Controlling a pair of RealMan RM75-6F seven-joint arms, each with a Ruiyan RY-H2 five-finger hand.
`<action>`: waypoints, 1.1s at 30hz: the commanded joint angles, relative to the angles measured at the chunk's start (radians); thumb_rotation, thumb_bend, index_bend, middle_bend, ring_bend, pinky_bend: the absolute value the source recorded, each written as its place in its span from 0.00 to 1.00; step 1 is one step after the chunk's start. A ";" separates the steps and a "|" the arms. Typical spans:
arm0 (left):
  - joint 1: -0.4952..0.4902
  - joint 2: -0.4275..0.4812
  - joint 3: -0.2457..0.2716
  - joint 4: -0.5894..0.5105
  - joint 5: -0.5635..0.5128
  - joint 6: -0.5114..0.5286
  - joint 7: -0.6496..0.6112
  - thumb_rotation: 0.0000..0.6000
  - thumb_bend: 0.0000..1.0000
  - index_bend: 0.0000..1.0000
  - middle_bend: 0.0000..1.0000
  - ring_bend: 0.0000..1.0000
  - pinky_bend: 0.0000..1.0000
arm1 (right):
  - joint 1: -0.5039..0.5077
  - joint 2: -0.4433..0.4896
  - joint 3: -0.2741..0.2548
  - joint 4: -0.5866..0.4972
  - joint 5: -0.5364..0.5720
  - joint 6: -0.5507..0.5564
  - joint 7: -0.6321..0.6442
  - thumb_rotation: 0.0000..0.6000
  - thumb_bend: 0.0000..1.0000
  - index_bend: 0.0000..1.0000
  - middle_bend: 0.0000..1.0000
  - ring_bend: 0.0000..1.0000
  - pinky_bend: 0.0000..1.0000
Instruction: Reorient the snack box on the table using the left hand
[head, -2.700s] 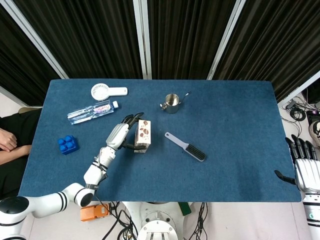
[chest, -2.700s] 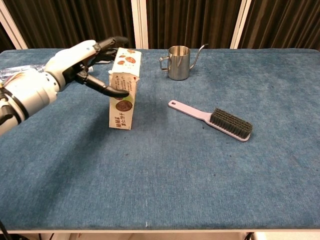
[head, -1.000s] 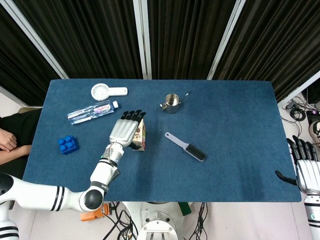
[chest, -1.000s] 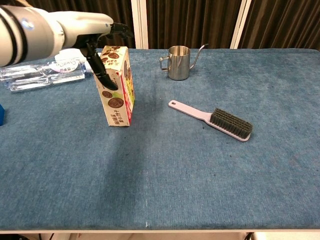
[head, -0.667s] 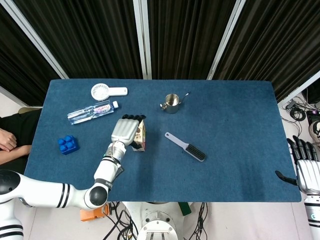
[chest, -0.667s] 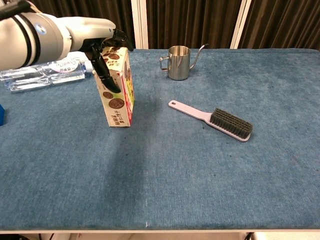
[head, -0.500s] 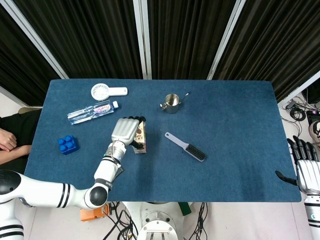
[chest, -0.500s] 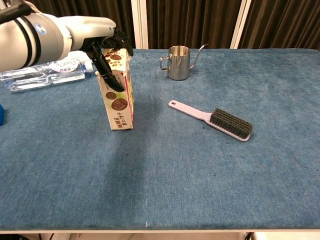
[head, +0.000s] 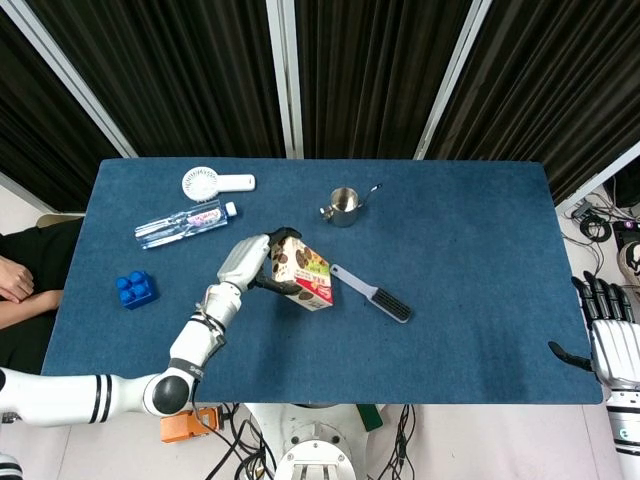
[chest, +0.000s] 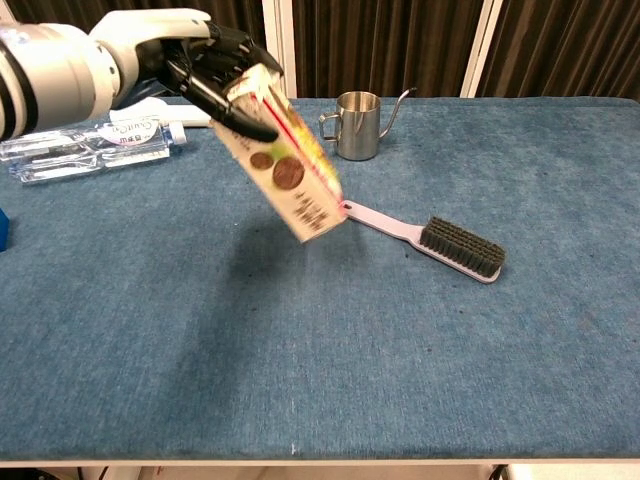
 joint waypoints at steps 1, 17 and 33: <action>0.137 -0.105 0.030 0.200 0.359 -0.047 -0.353 1.00 0.10 0.33 0.41 0.37 0.39 | -0.001 0.003 0.000 -0.007 -0.001 0.002 -0.007 1.00 0.22 0.00 0.04 0.00 0.00; 0.142 -0.298 0.149 0.614 0.634 0.062 -0.576 1.00 0.08 0.33 0.41 0.32 0.26 | -0.006 0.018 -0.004 -0.040 0.000 0.004 -0.019 1.00 0.22 0.00 0.04 0.00 0.00; 0.136 -0.281 0.203 0.685 0.609 -0.032 -0.458 1.00 0.01 0.14 0.17 0.03 0.03 | 0.002 0.017 -0.002 -0.045 0.003 -0.012 -0.016 1.00 0.22 0.00 0.04 0.00 0.00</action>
